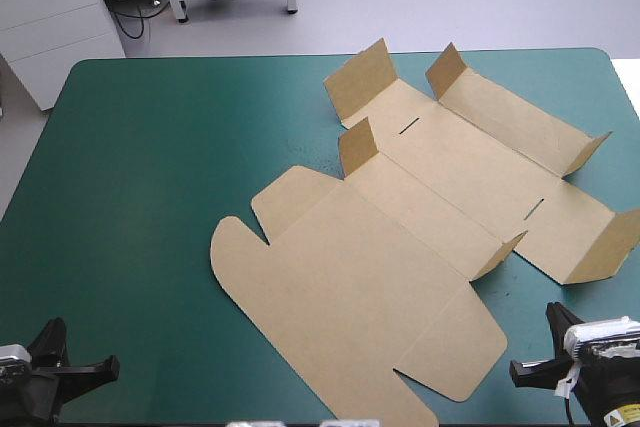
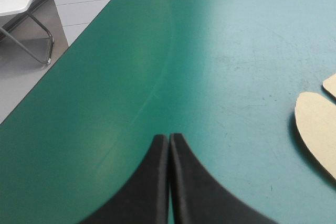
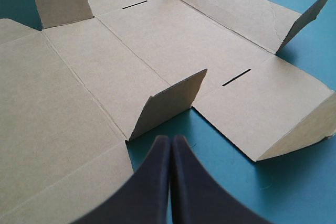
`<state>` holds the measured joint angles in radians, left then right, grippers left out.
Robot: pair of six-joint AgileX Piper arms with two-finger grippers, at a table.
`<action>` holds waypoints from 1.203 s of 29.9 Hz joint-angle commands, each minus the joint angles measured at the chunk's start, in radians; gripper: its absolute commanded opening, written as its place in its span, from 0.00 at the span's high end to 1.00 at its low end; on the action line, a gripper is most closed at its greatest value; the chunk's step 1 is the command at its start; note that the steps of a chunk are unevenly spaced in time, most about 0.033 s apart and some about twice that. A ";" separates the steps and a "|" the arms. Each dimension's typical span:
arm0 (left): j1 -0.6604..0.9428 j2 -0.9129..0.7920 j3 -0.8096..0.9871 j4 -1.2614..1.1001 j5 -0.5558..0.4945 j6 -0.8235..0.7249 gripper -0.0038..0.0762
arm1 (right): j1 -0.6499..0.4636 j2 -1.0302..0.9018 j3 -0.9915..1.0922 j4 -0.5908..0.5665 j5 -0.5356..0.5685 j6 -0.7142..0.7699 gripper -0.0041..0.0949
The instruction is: Fold the box
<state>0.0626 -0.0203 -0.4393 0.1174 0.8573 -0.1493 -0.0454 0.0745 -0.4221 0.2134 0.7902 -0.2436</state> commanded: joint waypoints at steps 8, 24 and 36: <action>0.000 -0.009 -0.018 -0.005 -0.074 -0.007 0.99 | 0.000 0.012 -0.024 0.012 -0.071 -0.006 0.98; 0.000 -0.009 -0.018 -0.005 -0.074 -0.007 0.99 | 0.000 0.015 -0.024 0.024 -0.070 -0.021 0.56; 0.000 -0.009 -0.018 -0.005 -0.074 -0.007 0.99 | 0.000 0.195 -0.185 0.010 0.000 0.224 0.21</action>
<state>0.0626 -0.0203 -0.4393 0.1174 0.8573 -0.1493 -0.0454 0.1783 -0.5136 0.2218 0.8395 -0.0884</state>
